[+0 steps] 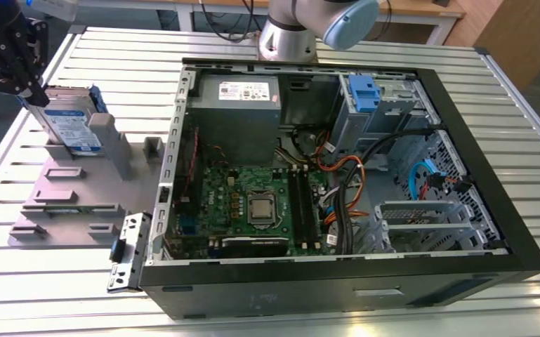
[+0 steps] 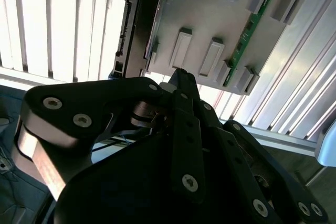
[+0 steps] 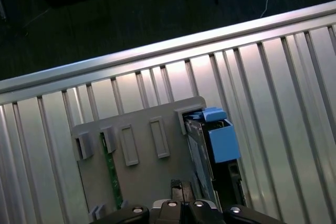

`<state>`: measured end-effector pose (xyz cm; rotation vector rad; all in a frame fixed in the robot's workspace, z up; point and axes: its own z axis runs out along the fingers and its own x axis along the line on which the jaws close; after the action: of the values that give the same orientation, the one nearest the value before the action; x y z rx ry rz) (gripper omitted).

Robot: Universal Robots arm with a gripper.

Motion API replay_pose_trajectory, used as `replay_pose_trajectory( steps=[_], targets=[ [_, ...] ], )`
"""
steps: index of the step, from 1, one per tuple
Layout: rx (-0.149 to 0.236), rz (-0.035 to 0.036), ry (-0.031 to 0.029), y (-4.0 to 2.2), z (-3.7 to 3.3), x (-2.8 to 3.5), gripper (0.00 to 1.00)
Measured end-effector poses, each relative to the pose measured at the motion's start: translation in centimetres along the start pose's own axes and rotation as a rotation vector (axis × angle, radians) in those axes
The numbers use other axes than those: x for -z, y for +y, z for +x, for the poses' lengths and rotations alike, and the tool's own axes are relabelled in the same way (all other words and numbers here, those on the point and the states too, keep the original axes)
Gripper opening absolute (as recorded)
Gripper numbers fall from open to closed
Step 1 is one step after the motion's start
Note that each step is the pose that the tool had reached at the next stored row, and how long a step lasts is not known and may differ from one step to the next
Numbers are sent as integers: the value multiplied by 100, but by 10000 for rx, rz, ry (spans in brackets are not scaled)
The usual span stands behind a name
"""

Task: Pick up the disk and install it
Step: 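Pick up the disk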

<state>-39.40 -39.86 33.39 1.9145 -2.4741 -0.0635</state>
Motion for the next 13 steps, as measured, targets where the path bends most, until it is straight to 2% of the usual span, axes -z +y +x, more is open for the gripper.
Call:
replay_pose_trajectory(
  steps=[13],
  targets=[
    [440, -6, 16, 0, 1, -1, 11]
  ],
)
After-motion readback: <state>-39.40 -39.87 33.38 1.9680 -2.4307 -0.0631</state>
